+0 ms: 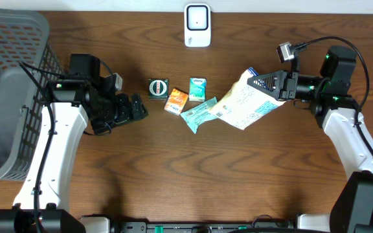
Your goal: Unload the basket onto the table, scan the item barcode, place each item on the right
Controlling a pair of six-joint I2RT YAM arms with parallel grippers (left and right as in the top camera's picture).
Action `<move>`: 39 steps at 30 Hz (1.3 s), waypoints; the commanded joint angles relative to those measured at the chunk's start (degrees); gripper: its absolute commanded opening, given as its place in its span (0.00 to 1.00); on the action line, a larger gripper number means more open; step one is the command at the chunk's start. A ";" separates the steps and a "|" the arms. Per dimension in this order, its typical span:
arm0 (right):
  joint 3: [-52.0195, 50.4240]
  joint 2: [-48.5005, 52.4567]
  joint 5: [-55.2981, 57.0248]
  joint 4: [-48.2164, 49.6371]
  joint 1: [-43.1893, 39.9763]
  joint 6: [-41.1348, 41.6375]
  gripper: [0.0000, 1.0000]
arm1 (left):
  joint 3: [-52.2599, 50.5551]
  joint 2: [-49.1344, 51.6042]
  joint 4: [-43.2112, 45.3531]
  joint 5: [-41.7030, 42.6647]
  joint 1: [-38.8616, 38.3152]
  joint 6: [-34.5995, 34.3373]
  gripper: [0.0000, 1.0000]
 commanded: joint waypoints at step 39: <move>12.07 1.03 51.39 -28.79 -6.16 -10.69 0.87 | -0.11 0.42 -0.13 0.31 -0.13 0.76 0.98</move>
